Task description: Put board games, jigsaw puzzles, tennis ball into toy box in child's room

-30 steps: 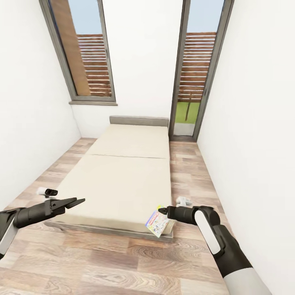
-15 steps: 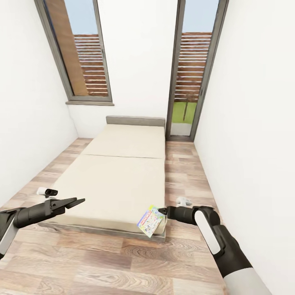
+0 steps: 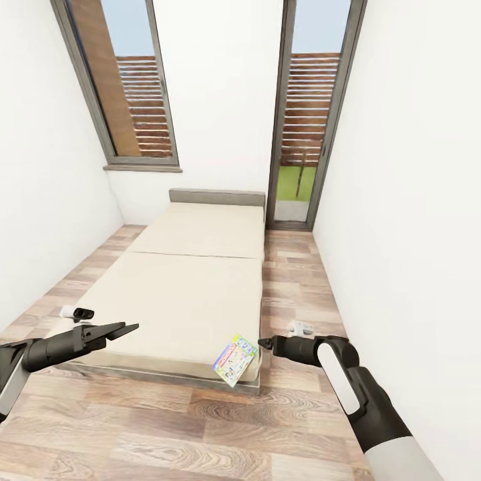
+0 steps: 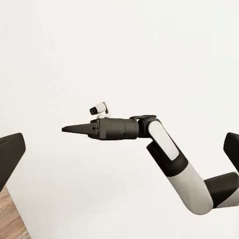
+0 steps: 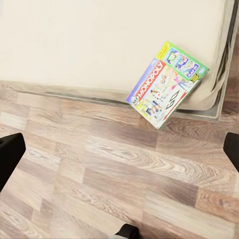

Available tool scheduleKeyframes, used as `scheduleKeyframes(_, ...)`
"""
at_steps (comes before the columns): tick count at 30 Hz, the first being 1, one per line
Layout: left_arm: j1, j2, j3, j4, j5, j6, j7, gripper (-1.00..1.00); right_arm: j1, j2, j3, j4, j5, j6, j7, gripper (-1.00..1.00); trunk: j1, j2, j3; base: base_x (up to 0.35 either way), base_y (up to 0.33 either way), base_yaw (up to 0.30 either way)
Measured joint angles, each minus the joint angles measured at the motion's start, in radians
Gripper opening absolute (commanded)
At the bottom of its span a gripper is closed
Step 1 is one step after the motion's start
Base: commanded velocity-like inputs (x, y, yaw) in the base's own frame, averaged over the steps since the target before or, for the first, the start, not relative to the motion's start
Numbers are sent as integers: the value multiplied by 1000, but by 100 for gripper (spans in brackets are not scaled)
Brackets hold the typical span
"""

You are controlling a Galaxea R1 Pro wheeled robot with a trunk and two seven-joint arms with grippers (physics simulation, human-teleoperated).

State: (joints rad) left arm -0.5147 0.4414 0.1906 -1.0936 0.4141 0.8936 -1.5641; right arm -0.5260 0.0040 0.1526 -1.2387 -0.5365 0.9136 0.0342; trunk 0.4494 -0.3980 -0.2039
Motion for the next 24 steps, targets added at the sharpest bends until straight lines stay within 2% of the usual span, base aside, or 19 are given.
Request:
scheduleKeyframes(6,0,0,0,0,0,0,0,100,0,0,0,-3,-1,0,0,100,0,0,1,0,-3,-37)
scheduleKeyframes(16,0,0,0,0,0,0,0,100,0,-1,0,-3,-4,0,0,100,0,0,11,0,-5,-183)
scheduleKeyframes(24,0,0,-1,1,1,0,0,100,0,-1,0,-2,-3,0,0,100,0,0,20,0,-189,-200)
